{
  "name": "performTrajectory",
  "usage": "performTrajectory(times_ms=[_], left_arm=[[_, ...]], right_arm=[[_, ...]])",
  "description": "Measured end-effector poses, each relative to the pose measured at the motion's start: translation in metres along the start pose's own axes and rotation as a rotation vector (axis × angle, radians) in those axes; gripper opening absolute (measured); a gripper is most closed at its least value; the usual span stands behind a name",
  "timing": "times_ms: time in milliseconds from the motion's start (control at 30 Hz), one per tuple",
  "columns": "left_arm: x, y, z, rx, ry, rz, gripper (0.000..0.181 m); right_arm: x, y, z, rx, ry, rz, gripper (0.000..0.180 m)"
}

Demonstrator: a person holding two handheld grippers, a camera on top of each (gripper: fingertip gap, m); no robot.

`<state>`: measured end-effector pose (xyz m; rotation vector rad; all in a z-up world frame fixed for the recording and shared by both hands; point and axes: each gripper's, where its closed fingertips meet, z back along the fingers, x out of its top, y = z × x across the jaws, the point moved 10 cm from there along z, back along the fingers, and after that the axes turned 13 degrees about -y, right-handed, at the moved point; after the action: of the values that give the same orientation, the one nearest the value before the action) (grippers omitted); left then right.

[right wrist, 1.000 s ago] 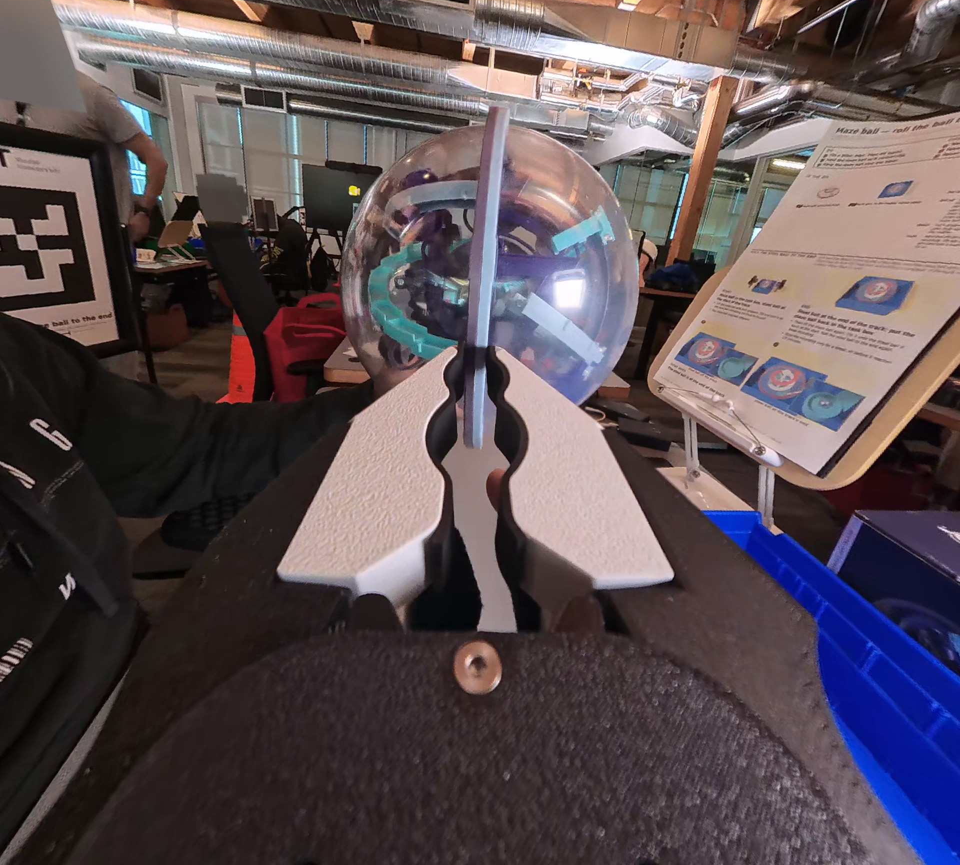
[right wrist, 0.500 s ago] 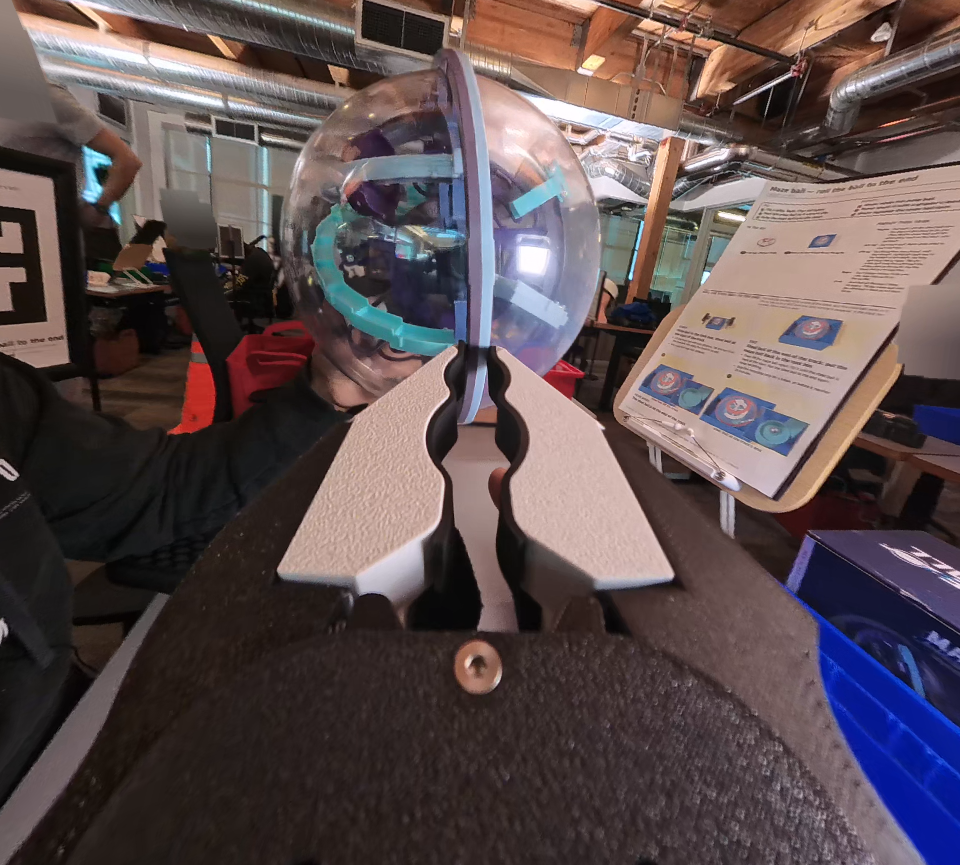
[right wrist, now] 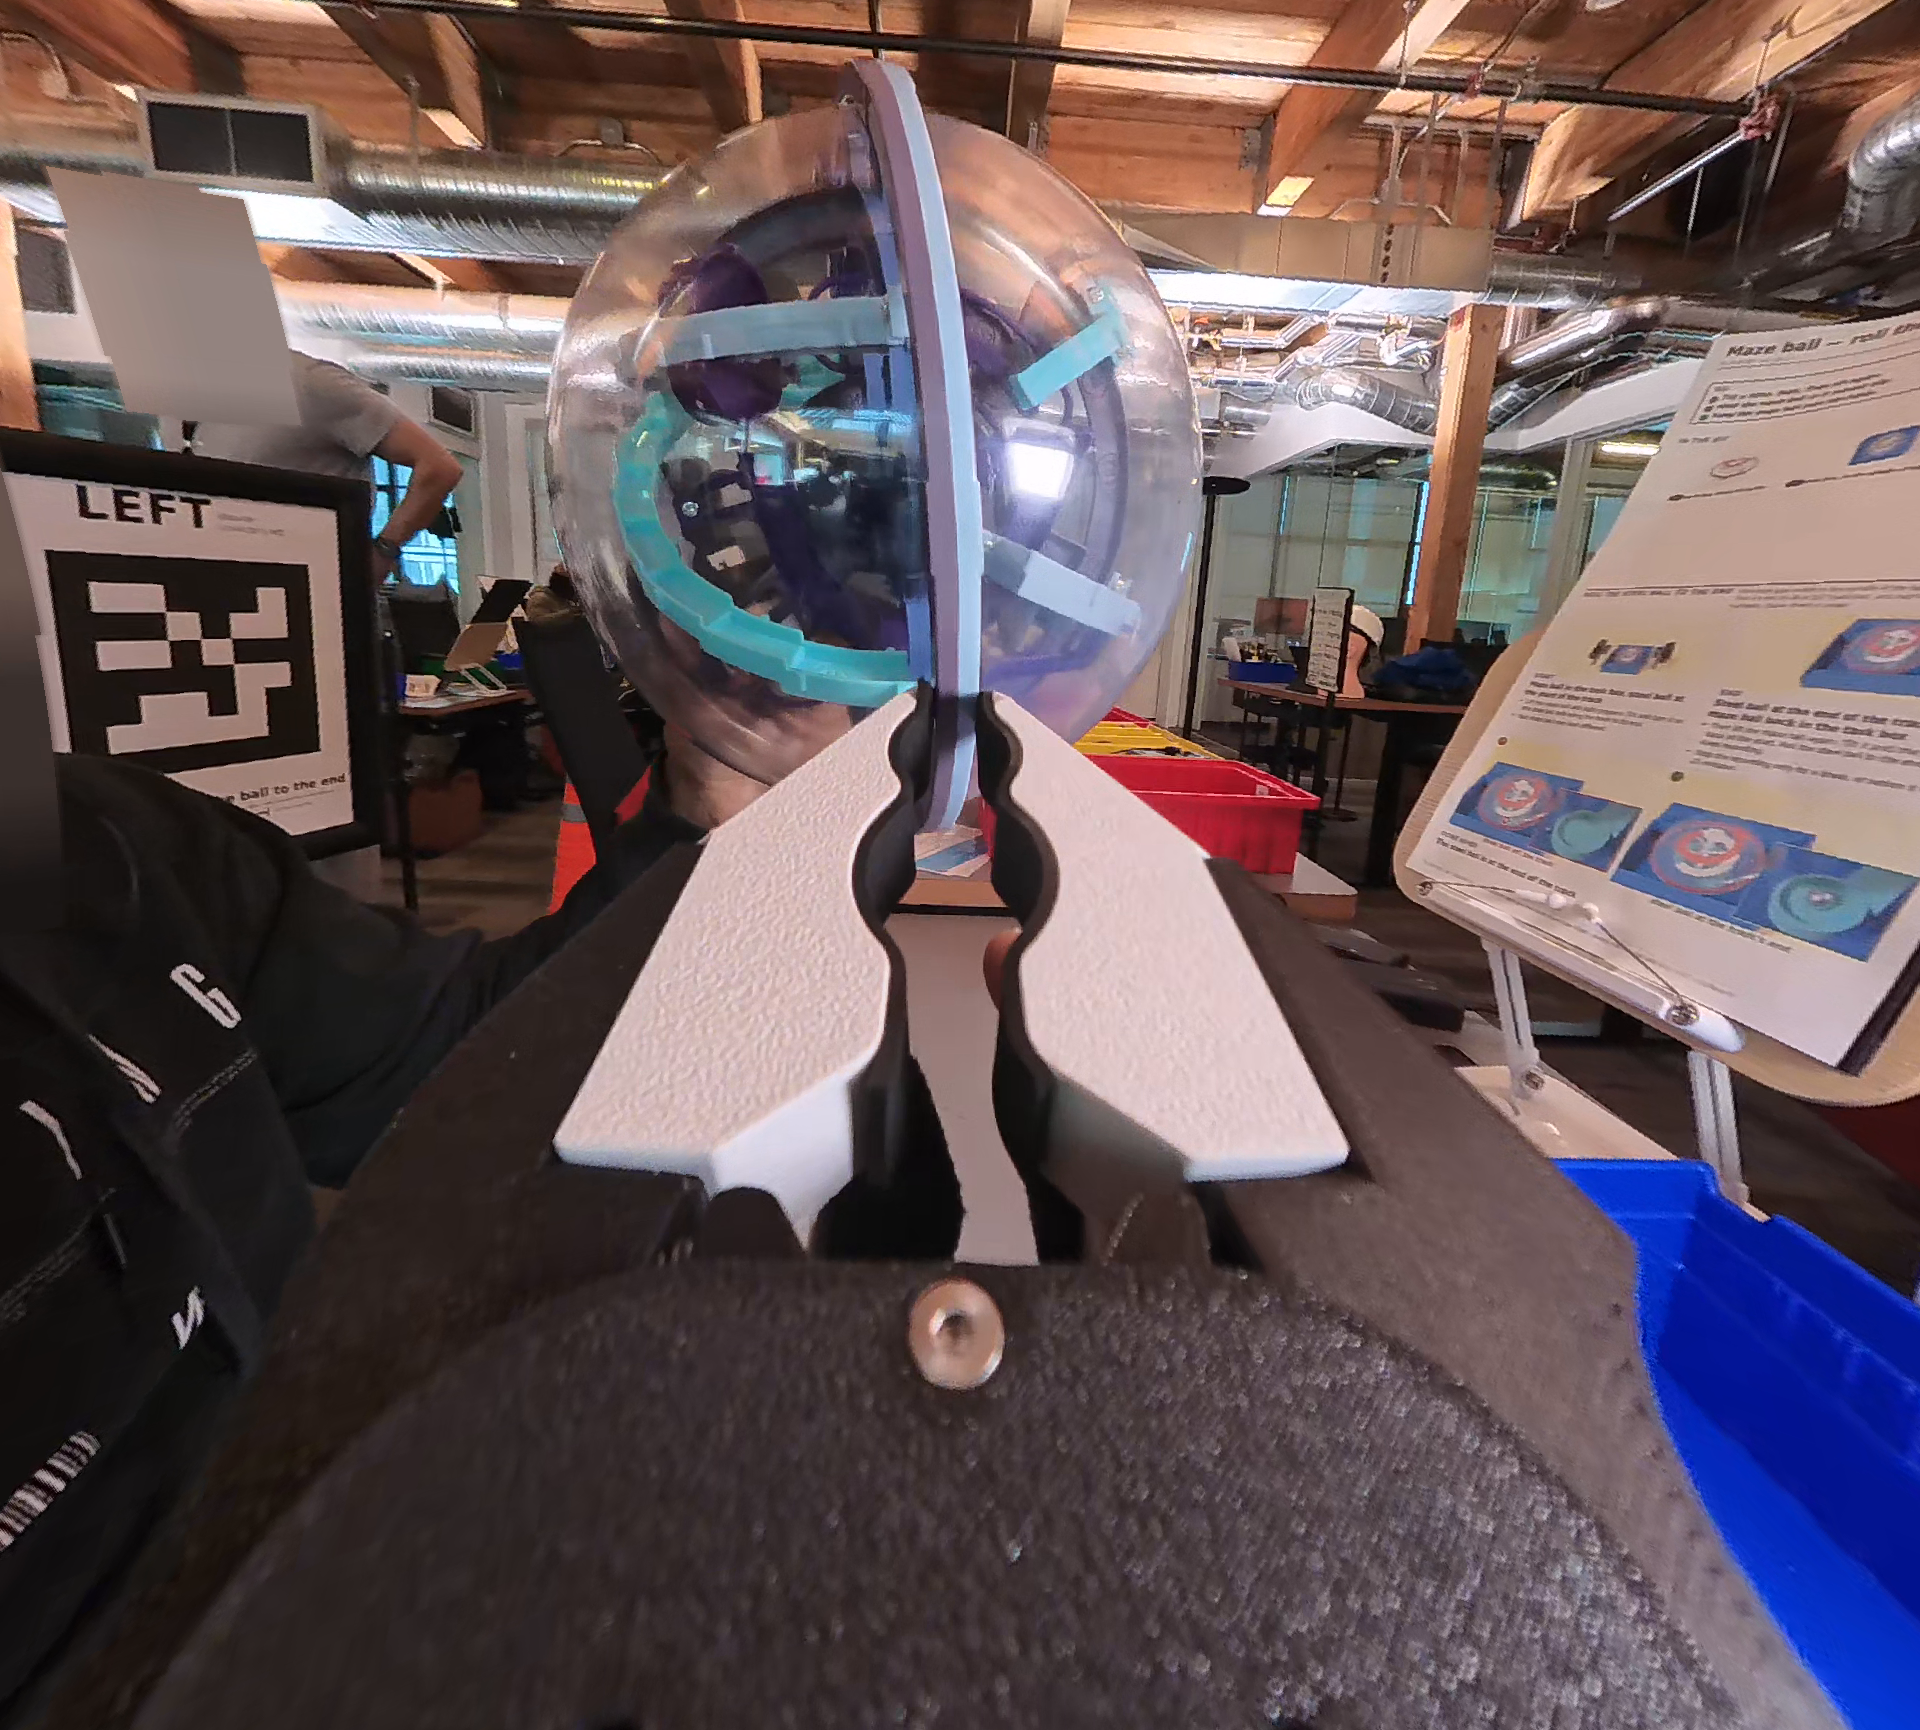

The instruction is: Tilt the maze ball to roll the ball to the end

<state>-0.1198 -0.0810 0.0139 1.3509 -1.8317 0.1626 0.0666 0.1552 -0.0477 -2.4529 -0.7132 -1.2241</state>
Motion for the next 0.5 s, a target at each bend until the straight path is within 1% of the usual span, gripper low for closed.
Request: performTrajectory(times_ms=[233, 367, 500], left_arm=[[0.004, -0.008, -0.003, -0.018, 0.001, -0.057, 0.069], [0.003, -0.01, 0.0, -0.061, -0.048, -0.085, 0.068], [-0.003, -0.005, 0.005, -0.095, -0.101, -0.071, 0.067]], right_arm=[[-0.004, 0.0, 0.0, 0.014, -0.024, -0.003, 0.006], [0.0, 0.004, -0.001, 0.023, -0.027, 0.051, 0.006], [0.008, 0.011, -0.001, 0.018, -0.014, 0.116, 0.006]])
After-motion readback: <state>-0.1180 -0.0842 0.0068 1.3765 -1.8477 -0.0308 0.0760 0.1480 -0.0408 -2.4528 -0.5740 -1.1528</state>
